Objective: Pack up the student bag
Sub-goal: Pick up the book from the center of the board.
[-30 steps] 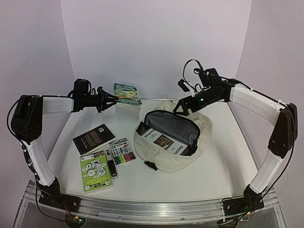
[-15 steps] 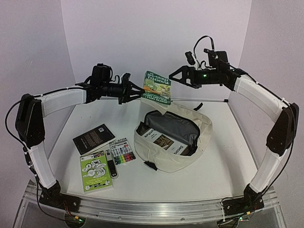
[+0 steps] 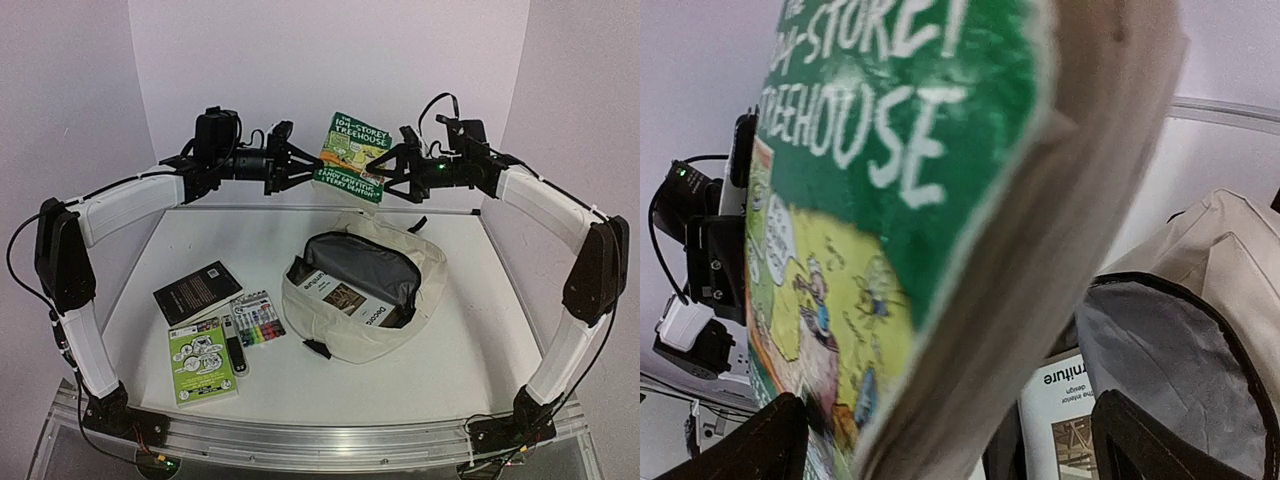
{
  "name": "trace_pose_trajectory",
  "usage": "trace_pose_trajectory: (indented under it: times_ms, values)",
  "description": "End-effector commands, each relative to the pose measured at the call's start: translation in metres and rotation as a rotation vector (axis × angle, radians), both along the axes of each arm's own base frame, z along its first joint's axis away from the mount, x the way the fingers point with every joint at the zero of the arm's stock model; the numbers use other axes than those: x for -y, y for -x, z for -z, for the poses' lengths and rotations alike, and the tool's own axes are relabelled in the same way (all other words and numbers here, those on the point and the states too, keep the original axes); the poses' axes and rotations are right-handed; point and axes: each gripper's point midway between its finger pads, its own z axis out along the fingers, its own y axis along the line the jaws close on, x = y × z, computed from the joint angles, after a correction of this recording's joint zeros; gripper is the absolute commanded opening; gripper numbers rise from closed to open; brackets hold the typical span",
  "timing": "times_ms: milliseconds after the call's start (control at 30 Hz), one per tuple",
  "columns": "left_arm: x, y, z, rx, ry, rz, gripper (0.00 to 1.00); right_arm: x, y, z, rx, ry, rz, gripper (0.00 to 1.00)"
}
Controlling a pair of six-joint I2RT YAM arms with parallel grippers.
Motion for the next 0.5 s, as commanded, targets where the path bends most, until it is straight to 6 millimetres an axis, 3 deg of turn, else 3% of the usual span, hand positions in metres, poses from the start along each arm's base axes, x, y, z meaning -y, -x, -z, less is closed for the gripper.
trace_pose_trajectory:
  times_ms: [0,133,233,367,467]
  values:
    - [-0.008,0.023,-0.088,0.242,0.15,0.049,0.0,0.004,0.02,-0.04,0.032,-0.105,-0.084,0.98]
    - [-0.002,0.026,-0.091,0.239,0.178,0.076,0.0,-0.006,0.034,-0.084,0.017,-0.307,-0.197,0.98]
    - [0.002,0.028,-0.094,0.233,0.202,0.092,0.0,-0.009,0.04,-0.097,-0.002,-0.364,-0.235,0.97]
    - [0.003,0.027,-0.093,0.23,0.206,0.078,0.0,-0.008,0.05,-0.117,-0.009,-0.436,-0.273,0.77]
    - [0.002,0.023,-0.086,0.22,0.19,0.046,0.0,-0.006,0.056,-0.13,-0.002,-0.468,-0.29,0.54]
